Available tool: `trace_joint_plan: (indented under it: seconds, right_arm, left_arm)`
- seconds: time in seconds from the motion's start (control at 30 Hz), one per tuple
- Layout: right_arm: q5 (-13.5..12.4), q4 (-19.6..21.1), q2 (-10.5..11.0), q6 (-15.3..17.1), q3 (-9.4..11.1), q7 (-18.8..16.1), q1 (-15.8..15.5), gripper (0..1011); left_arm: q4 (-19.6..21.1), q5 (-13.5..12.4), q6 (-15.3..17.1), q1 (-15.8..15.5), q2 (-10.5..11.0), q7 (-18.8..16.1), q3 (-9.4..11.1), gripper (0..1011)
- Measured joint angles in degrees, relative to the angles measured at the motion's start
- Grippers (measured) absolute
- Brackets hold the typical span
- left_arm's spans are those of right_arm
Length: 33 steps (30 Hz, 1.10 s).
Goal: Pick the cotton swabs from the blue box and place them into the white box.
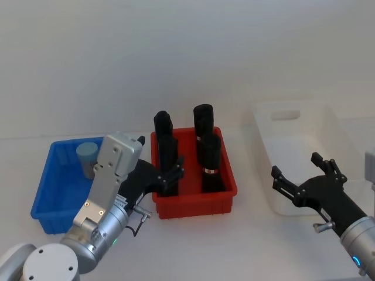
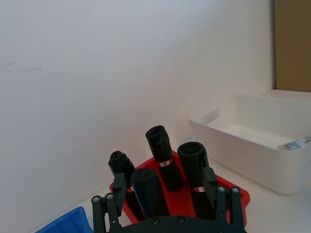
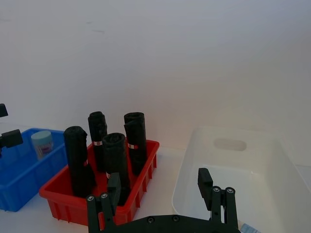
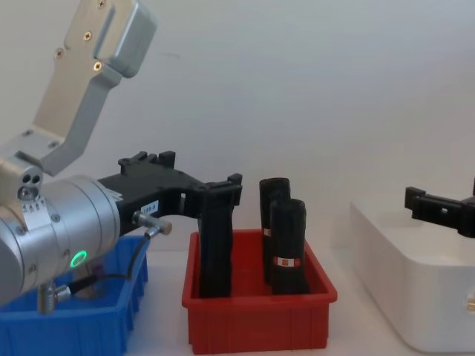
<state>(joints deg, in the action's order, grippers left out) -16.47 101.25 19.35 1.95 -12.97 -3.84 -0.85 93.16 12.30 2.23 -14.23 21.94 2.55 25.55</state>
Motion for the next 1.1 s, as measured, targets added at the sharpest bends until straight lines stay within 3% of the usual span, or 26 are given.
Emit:
trace_joint_plan:
  seconds: [0.2,1.1]
  right_arm:
    - [0.00,0.00,-0.01,0.00,0.02,0.00,0.00,1002]
    - [0.00,-0.02,-0.02,0.00,0.03,0.01,0.01,1001]
  left_arm:
    - [0.05,-0.83,-1.42,0.66,-0.08,-1.86,0.48,1003]
    - [0.01,-0.81,-1.46,0.64,-0.05,-1.96,0.47,1003]
